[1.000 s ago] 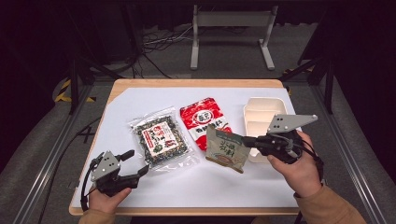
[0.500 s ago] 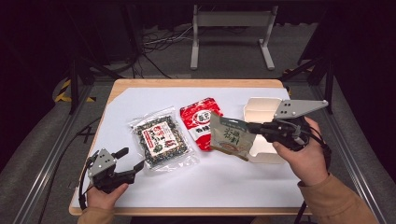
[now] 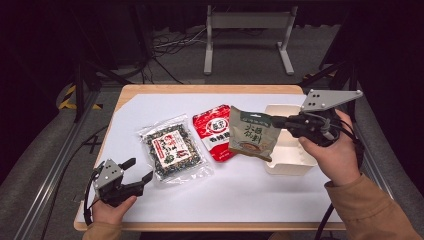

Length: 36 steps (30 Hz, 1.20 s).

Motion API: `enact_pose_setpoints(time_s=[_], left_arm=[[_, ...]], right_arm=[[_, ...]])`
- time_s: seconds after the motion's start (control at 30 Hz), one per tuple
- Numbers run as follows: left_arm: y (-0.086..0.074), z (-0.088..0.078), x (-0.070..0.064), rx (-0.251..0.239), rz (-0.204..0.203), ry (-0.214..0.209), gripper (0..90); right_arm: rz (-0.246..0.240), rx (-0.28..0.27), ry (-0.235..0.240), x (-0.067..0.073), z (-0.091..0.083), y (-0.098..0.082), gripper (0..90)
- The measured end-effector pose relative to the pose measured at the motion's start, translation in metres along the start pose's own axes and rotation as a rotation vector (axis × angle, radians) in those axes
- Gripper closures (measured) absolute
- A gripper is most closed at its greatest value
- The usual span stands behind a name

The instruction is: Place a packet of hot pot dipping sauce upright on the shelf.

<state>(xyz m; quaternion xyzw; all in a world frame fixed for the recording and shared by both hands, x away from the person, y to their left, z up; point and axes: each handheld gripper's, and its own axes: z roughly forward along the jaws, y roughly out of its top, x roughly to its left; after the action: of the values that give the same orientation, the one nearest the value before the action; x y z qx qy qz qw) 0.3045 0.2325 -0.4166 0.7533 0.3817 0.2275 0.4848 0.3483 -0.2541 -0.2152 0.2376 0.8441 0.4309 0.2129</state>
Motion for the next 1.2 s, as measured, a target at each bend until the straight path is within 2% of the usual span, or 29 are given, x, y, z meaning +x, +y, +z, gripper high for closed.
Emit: enact_pose_setpoints(time_s=[0.43,0.77,0.93,1.2], left_arm=[[-0.002,-0.004,0.002,0.001,-0.011,0.011,24.8],[-0.005,-0.008,0.004,0.001,-0.022,0.031,24.8],[-0.006,-0.008,0.005,0.003,-0.037,0.032,24.7],[-0.006,-0.007,0.006,0.005,-0.034,0.033,24.6]], right_arm=[[-0.051,0.006,-0.019,-0.033,-0.006,0.002,90.0],[-0.104,0.006,-0.07,-0.06,-0.013,0.002,90.0],[-0.114,0.004,-0.087,-0.072,-0.015,0.002,90.0],[-0.137,0.007,-0.115,-0.09,-0.016,0.002,90.0]])
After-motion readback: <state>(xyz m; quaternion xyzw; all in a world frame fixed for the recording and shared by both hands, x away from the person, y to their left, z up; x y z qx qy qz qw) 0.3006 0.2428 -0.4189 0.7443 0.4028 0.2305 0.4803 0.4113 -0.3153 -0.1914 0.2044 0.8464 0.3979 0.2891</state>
